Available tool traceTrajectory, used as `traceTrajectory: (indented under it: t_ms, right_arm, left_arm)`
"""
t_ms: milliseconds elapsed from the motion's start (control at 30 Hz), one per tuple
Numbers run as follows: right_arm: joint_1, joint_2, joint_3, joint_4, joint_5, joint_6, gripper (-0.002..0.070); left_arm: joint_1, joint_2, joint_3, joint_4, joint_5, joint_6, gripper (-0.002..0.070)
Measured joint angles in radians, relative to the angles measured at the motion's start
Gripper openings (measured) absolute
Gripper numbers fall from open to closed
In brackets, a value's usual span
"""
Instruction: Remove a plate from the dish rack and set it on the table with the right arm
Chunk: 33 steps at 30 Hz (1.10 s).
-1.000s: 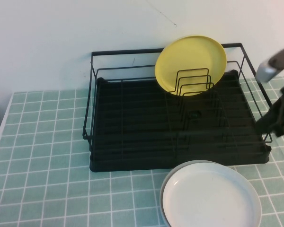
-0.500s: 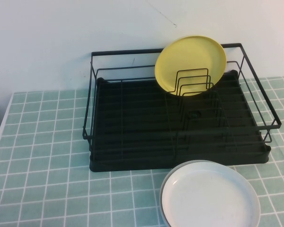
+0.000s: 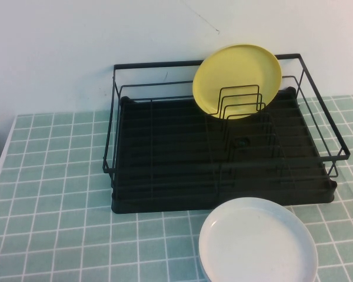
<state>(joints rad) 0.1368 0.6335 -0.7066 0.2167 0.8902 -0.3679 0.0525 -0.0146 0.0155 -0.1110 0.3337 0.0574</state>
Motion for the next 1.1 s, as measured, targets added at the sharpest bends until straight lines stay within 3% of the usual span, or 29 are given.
traceTrajectory:
  t_ms: [200, 367, 767, 900, 1100]
  right_arm:
    - [0.0, -0.01, 0.023, -0.04, 0.021, -0.027, -0.0001]
    - [-0.033, -0.133, 0.098, -0.113, -0.144, 0.007, -0.0001]
    - [-0.172, -0.587, 0.623, -0.127, -0.53, 0.046, -0.0001]
    - [-0.173, -0.641, 0.727, -0.13, -0.548, 0.105, -0.0001]
    - [-0.173, -0.644, 0.727, -0.175, -0.537, 0.171, -0.0001]
  left_arm:
    - [0.0, 0.0, 0.0, 0.0, 0.0, 0.0, -0.0003]
    - [0.0, 0.0, 0.0, 0.0, 0.0, 0.0, -0.0003]
    - [0.0, 0.0, 0.0, 0.0, 0.0, 0.0, -0.0003]
    - [0.0, 0.0, 0.0, 0.0, 0.0, 0.0, -0.0003]
    - [0.0, 0.0, 0.0, 0.0, 0.0, 0.0, -0.0003]
